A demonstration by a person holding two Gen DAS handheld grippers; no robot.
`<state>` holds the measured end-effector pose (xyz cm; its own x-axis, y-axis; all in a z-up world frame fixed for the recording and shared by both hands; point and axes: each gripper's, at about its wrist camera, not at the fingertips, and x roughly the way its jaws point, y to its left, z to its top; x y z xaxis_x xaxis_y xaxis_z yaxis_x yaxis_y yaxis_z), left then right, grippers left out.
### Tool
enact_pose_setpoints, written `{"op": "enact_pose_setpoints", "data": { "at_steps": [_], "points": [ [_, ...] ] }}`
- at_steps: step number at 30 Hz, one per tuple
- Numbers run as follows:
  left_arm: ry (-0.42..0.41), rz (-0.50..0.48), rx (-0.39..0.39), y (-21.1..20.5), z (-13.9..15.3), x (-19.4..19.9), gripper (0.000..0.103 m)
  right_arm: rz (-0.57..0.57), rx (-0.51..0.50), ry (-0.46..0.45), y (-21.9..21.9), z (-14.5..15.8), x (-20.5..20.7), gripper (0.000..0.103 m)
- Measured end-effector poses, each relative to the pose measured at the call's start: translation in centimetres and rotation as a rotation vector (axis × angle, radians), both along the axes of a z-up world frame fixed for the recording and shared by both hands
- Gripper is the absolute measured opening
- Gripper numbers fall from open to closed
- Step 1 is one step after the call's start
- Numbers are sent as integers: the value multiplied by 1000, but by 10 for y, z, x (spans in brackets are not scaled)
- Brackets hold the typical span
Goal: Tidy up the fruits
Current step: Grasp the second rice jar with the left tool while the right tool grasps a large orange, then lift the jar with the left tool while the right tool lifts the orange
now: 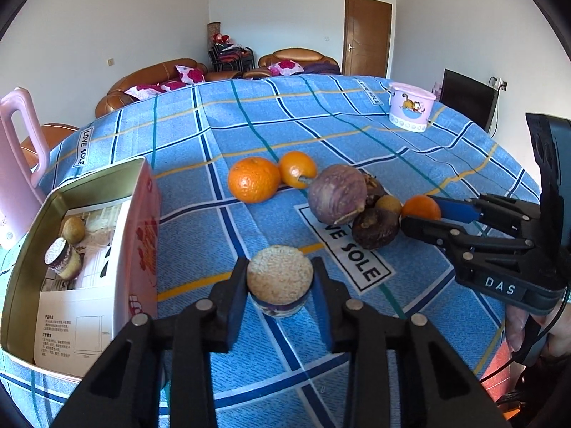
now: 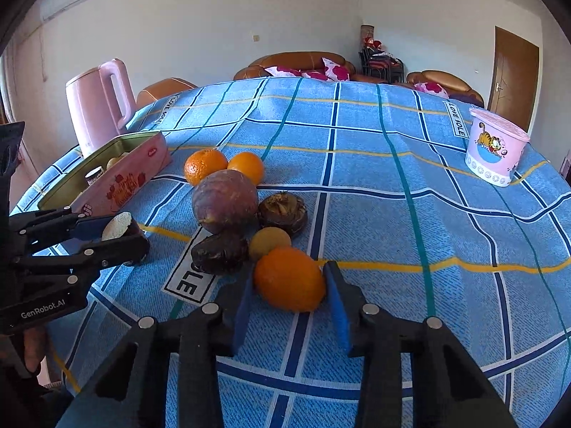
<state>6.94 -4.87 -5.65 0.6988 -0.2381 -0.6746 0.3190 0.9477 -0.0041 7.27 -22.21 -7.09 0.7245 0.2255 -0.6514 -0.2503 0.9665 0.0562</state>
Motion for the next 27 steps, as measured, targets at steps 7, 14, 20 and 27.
{"op": "enact_pose_setpoints", "data": {
  "at_steps": [7,14,20,27],
  "points": [
    [-70,16,6,2,6,-8,36,8,-21,-80,4,5,-11,40],
    [-127,31,16,2,10,-15,36,-2,15,-139,-2,9,-18,40],
    [-169,38,16,4,13,-21,36,-4,30,-183,-3,11,-23,40],
    [-201,48,15,5,15,-26,36,-3,40,-219,-5,12,-27,40]
  ]
}}
